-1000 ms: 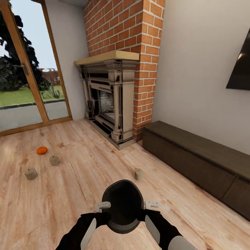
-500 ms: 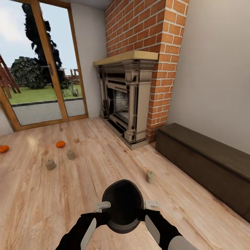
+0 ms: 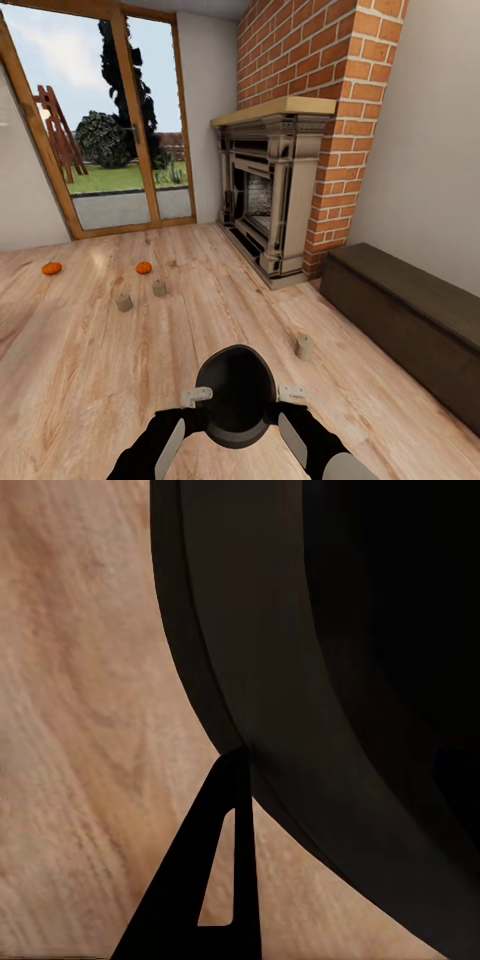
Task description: Place each of the two pumpkins and all three candles from the living room inside a cabinet in the living room (use any cabinet), then make sure every cabinet is closed, and position the cauldron so it is next to a table in the living room.
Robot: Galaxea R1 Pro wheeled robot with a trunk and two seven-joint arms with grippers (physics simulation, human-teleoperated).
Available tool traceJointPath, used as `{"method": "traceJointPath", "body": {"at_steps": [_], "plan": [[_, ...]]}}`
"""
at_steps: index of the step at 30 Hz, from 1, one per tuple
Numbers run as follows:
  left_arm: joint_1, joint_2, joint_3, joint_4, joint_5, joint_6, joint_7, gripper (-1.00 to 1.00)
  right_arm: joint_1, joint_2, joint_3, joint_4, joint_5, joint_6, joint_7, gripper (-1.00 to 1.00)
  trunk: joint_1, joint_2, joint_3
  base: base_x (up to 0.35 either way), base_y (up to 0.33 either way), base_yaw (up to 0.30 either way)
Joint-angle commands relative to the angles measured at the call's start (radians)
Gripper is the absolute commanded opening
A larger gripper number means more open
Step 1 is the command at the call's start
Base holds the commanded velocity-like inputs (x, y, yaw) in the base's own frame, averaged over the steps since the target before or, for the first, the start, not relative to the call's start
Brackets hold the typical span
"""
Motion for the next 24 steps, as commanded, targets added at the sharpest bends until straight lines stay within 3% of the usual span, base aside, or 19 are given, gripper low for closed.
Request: {"method": "traceJointPath", "body": {"at_steps": [1, 24], "plan": [[0.0, 0.0, -0.007, -0.001, 0.01, 0.004, 0.008, -1.0, -0.001, 0.0, 0.011, -0.022, -0.028, 0.001, 0.01, -1.0, 0.0, -0.001, -0.001, 0.0, -0.185, 0.291], [0.0, 0.0, -0.007, -0.001, 0.01, 0.004, 0.008, -1.0, -0.001, 0.0, 0.011, -0.023, -0.028, 0.001, 0.01, -1.0, 0.0, -0.001, -0.001, 0.0, -0.106, 0.291]]}}
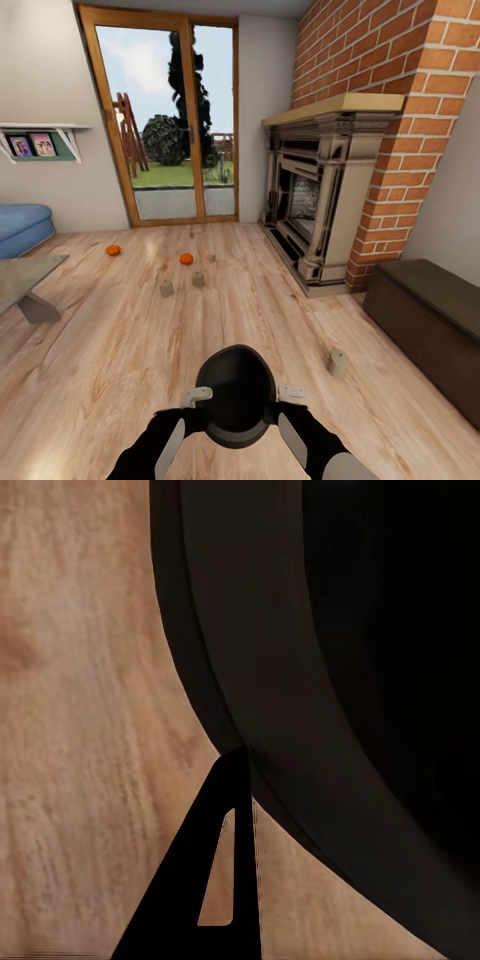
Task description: Place each of the two pumpkins and all three candles from the living room inside a cabinet in the living room (use any cabinet), then make sure every cabinet is closed, and position the cauldron so it is next to a table in the living room.
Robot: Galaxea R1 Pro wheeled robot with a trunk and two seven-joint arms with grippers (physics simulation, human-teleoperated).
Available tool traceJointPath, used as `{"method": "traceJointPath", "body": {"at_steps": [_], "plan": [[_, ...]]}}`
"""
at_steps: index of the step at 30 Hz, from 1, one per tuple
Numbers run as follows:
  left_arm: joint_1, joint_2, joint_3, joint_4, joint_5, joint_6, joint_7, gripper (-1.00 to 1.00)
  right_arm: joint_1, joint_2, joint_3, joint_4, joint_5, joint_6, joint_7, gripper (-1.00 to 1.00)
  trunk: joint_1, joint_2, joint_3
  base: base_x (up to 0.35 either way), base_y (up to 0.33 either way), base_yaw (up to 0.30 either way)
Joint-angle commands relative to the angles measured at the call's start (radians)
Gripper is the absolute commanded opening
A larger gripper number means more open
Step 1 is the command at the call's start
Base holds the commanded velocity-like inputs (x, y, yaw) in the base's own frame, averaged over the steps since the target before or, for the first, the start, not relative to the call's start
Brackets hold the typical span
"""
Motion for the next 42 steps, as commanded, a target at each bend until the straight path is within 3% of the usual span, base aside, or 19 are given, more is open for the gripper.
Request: {"method": "traceJointPath", "body": {"at_steps": [1, 42], "plan": [[0.0, 0.0, -0.007, -0.001, 0.01, 0.004, 0.008, -1.0, -0.001, 0.0, 0.011, -0.023, -0.028, 0.001, 0.01, -1.0, 0.0, -0.001, -0.001, 0.0, -0.074, 0.291], [-0.001, 0.0, -0.007, -0.006, 0.01, 0.004, 0.01, -1.0, -0.001, 0.0, 0.011, -0.023, -0.028, 0.001, 0.01, -1.0, 0.0, -0.001, -0.001, 0.0, -0.007, 0.291]]}}
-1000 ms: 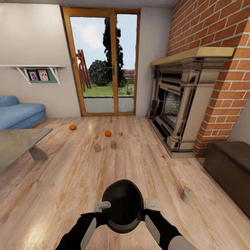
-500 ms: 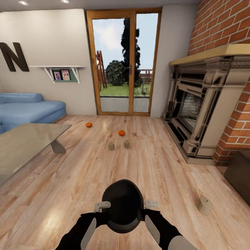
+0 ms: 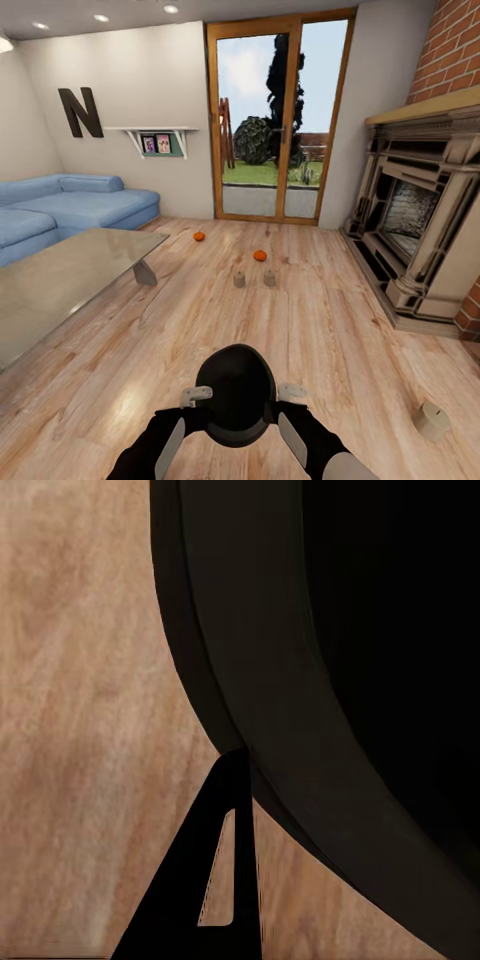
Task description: Place each of the two pumpkins and all three candles from the living room inside a cabinet in the living room (use any cabinet), then make sure every cabinet is closed, and position the cauldron so it is next to a table in the living room.
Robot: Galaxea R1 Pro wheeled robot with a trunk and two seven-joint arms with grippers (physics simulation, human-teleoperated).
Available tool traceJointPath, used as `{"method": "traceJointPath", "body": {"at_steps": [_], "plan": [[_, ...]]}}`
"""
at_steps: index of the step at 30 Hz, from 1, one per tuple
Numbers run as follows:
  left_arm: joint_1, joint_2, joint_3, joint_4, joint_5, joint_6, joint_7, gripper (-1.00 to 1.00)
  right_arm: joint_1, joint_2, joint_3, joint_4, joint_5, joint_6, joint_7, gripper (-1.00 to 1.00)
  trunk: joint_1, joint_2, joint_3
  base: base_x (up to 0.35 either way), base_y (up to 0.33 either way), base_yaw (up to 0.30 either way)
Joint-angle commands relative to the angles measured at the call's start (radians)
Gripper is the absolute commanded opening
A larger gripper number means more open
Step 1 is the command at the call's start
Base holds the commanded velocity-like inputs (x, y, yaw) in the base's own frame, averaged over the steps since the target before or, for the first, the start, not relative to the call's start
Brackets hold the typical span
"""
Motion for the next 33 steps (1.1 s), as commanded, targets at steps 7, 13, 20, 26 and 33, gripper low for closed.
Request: {"method": "traceJointPath", "body": {"at_steps": [7, 13, 20, 26, 33], "plan": [[0.0, 0.0, -0.006, 0.0, 0.009, 0.004, 0.008, -1.0, -0.001, 0.0, 0.011, -0.017, -0.028, 0.001, 0.011, -1.0, -0.012, 0.02, 0.009, 0.0, 0.0, 0.291], [0.0, 0.0, -0.007, 0.002, 0.009, 0.004, 0.008, -1.0, -0.001, 0.0, 0.011, -0.018, -0.028, 0.001, 0.012, -1.0, -0.035, 0.062, 0.027, 0.0, 0.0, 0.291], [0.0, 0.0, -0.007, 0.002, 0.009, 0.004, 0.008, -1.0, -0.001, 0.0, 0.011, -0.018, -0.028, 0.001, 0.013, -1.0, -0.05, 0.09, 0.04, 0.0, 0.0, 0.155], [0.0, 0.0, -0.007, 0.001, 0.009, 0.004, 0.008, -1.0, -0.001, 0.0, 0.012, -0.031, -0.028, 0.002, 0.013, -1.0, -0.05, 0.09, 0.04, 0.0, 0.0, 0.018], [0.0, 0.0, -0.006, 0.001, 0.009, 0.004, 0.008, -1.0, -0.001, 0.0, 0.024, -0.036, -0.028, 0.003, 0.013, -1.0, -0.05, 0.09, 0.04, 0.0, 0.0, 0.204]]}}
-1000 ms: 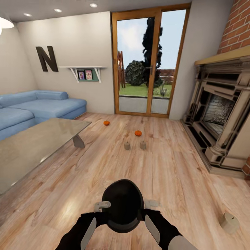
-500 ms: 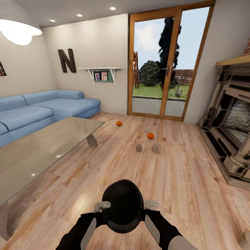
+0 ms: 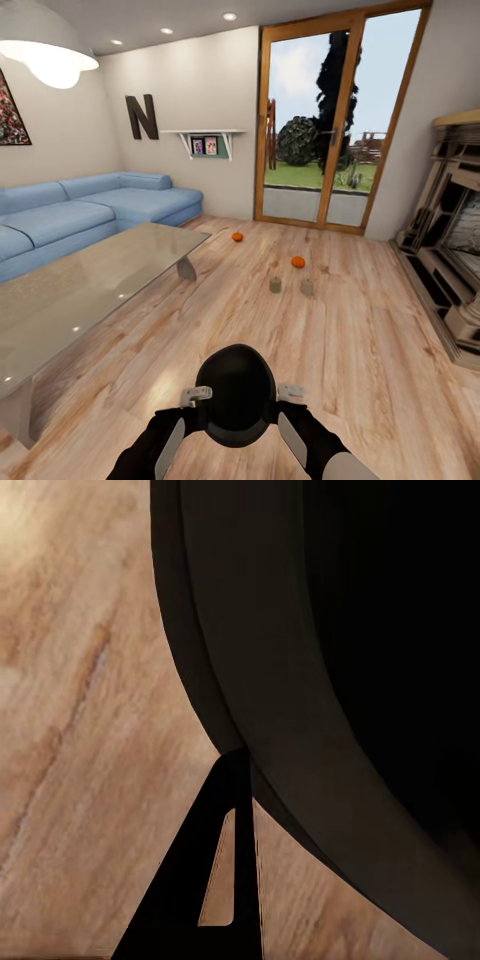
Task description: Place each of the two pumpkins and all three candles from the living room inside a cabinet in the living room (use any cabinet), then make sure every cabinet is closed, and position the cauldron so it is next to a table in the living room.
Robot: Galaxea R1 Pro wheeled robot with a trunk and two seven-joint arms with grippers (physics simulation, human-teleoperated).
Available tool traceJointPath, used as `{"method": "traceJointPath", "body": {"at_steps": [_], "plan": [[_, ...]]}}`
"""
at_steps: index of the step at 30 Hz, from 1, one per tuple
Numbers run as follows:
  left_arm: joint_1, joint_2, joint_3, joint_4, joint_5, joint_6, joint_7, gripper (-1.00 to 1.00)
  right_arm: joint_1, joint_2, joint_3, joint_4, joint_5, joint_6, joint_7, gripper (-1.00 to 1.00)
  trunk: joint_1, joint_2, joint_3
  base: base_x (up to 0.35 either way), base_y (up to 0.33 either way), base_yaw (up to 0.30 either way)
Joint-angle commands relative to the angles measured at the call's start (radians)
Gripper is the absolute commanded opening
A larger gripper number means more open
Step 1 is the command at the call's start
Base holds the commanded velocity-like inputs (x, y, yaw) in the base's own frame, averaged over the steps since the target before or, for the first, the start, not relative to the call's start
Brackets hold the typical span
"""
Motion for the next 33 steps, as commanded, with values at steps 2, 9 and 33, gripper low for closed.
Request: {"method": "traceJointPath", "body": {"at_steps": [2, 9, 33], "plan": [[0.0, 0.0, -0.006, 0.0, 0.007, 0.004, 0.008, -1.0, 0.0, 0.0, 0.018, -0.035, -0.026, 0.001, 0.015, -1.0, 0.0, -0.001, -0.001, 0.0, 0.0, 0.28], [-0.001, 0.0, -0.006, 0.0, 0.007, 0.004, 0.008, -1.0, 0.0, 0.0, 0.019, -0.035, -0.026, 0.002, 0.014, -1.0, 0.0, -0.001, -0.001, 0.0, 0.0, 0.287], [0.0, 0.0, -0.005, -0.002, 0.007, 0.004, 0.008, -1.0, 0.0, 0.0, 0.019, -0.035, -0.026, 0.003, 0.014, -1.0, 0.0, -0.001, -0.001, 0.0, 0.0, 0.29]]}}
